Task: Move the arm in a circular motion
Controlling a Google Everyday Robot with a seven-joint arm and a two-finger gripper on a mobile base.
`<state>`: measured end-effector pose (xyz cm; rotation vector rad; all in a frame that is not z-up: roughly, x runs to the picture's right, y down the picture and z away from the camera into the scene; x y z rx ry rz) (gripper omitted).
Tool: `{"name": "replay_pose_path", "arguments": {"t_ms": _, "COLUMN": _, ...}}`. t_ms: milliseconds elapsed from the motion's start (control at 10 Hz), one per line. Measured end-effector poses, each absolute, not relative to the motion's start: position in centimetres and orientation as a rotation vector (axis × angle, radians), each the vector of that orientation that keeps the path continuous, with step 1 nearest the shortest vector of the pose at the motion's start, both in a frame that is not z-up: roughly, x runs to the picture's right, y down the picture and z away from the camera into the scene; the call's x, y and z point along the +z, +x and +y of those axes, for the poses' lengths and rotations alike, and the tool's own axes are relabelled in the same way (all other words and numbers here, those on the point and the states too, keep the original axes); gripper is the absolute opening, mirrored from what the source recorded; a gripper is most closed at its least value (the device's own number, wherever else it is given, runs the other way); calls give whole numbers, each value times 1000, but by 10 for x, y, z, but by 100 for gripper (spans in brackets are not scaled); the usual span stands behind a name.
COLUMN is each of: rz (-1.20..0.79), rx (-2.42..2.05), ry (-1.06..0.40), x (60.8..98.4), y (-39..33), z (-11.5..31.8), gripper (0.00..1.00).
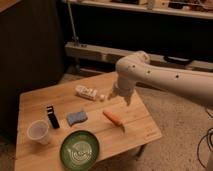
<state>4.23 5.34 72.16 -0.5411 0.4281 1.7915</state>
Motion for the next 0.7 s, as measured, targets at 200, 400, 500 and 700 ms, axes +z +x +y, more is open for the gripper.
{"name": "replay_pose_path", "arguments": {"t_ms": 200, "rz": 403, "rx": 1683, "ry": -609, "x": 715, "y": -18, "z": 58, "gripper": 65}}
{"name": "replay_pose_path", "arguments": {"t_ms": 400, "rz": 365, "rx": 1575, "ry": -710, "x": 710, "y": -79, "z": 61, "gripper": 65}}
{"name": "replay_pose_path", "arguments": {"t_ms": 500, "rz": 346, "rx": 1519, "ry": -761, "x": 708, "y": -107, "z": 62, "gripper": 65}}
{"name": "replay_pose_path", "arguments": {"t_ms": 700, "rz": 312, "rx": 1431, "ry": -839, "x": 706, "y": -151, "z": 63, "gripper": 65}}
